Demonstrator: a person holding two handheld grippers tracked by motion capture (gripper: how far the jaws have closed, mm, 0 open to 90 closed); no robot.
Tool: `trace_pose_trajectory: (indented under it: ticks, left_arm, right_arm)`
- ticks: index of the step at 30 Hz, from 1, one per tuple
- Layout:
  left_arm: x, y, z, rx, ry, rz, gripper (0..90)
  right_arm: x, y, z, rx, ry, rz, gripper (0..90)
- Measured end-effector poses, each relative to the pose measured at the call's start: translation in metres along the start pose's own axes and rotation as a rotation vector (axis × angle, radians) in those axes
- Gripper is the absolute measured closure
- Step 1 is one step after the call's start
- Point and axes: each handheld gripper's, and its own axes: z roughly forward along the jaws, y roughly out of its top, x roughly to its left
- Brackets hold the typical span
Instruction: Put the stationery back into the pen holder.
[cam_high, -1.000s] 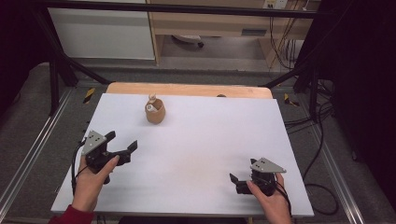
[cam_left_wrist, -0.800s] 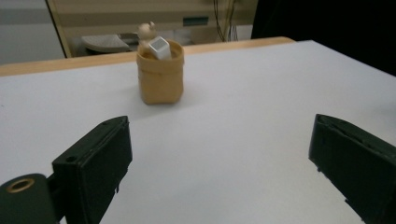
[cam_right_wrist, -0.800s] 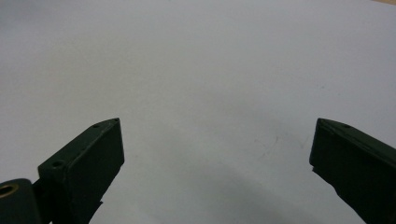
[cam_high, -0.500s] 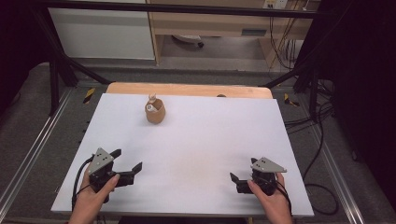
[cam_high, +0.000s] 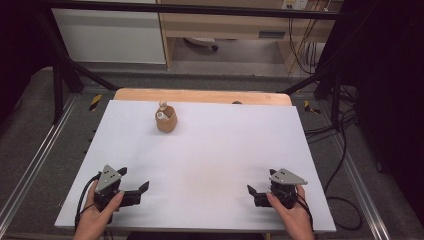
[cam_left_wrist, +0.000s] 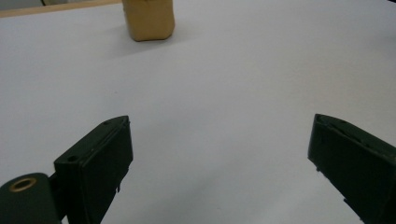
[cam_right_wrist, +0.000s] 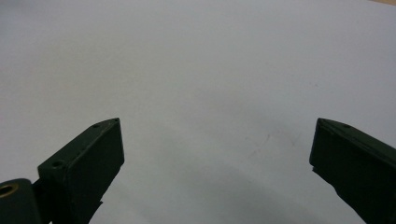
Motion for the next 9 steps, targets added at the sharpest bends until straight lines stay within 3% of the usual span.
trace_pose_trajectory:
  ticks: [9]
  left_arm:
    - [0.026,-0.002,-0.005,-0.021,0.068,-0.068,7.4]
  right_arm:
    - [-0.012,-0.004,0.002,0.023,-0.067,0.04,4.2]
